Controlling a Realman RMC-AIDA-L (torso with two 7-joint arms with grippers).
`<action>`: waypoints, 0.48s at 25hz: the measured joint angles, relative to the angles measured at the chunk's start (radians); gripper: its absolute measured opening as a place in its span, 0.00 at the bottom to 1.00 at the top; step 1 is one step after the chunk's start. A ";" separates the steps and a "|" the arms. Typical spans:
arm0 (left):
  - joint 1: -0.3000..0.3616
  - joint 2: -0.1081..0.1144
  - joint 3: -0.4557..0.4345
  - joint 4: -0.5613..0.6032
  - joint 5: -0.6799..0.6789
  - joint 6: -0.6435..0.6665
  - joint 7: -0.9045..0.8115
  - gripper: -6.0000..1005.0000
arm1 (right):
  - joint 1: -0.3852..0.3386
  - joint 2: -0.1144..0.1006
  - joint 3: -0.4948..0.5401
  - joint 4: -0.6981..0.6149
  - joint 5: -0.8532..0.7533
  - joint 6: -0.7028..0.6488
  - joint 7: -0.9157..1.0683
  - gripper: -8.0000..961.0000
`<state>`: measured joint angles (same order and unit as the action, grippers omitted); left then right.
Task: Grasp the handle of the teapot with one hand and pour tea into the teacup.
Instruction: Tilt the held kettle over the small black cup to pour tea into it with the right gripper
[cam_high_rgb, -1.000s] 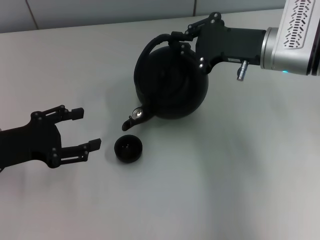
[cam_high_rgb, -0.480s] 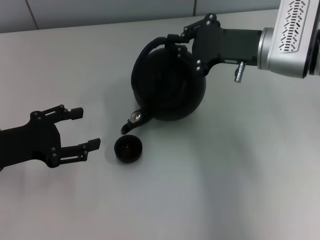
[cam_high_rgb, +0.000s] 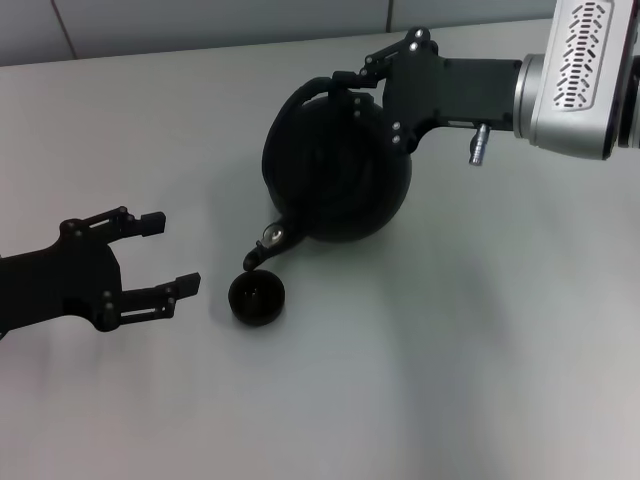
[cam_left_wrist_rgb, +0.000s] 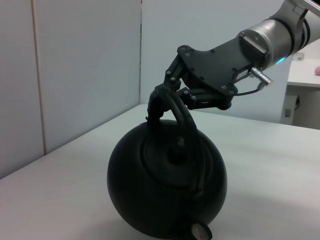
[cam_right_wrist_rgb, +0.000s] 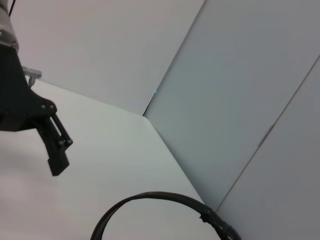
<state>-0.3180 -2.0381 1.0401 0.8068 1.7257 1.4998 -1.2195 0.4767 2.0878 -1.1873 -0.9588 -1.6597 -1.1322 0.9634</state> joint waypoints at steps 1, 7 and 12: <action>0.000 -0.001 0.000 0.000 0.000 -0.005 0.000 0.84 | 0.000 0.000 -0.001 -0.002 -0.005 0.000 0.000 0.09; 0.000 -0.004 0.000 0.000 0.001 -0.014 0.000 0.84 | -0.001 0.000 -0.005 -0.013 -0.018 0.001 0.000 0.09; 0.000 -0.006 0.000 0.000 0.001 -0.019 0.002 0.84 | -0.011 0.000 -0.007 -0.032 -0.024 0.001 0.000 0.09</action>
<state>-0.3179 -2.0439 1.0401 0.8068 1.7270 1.4812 -1.2176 0.4656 2.0878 -1.1942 -0.9904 -1.6839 -1.1309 0.9634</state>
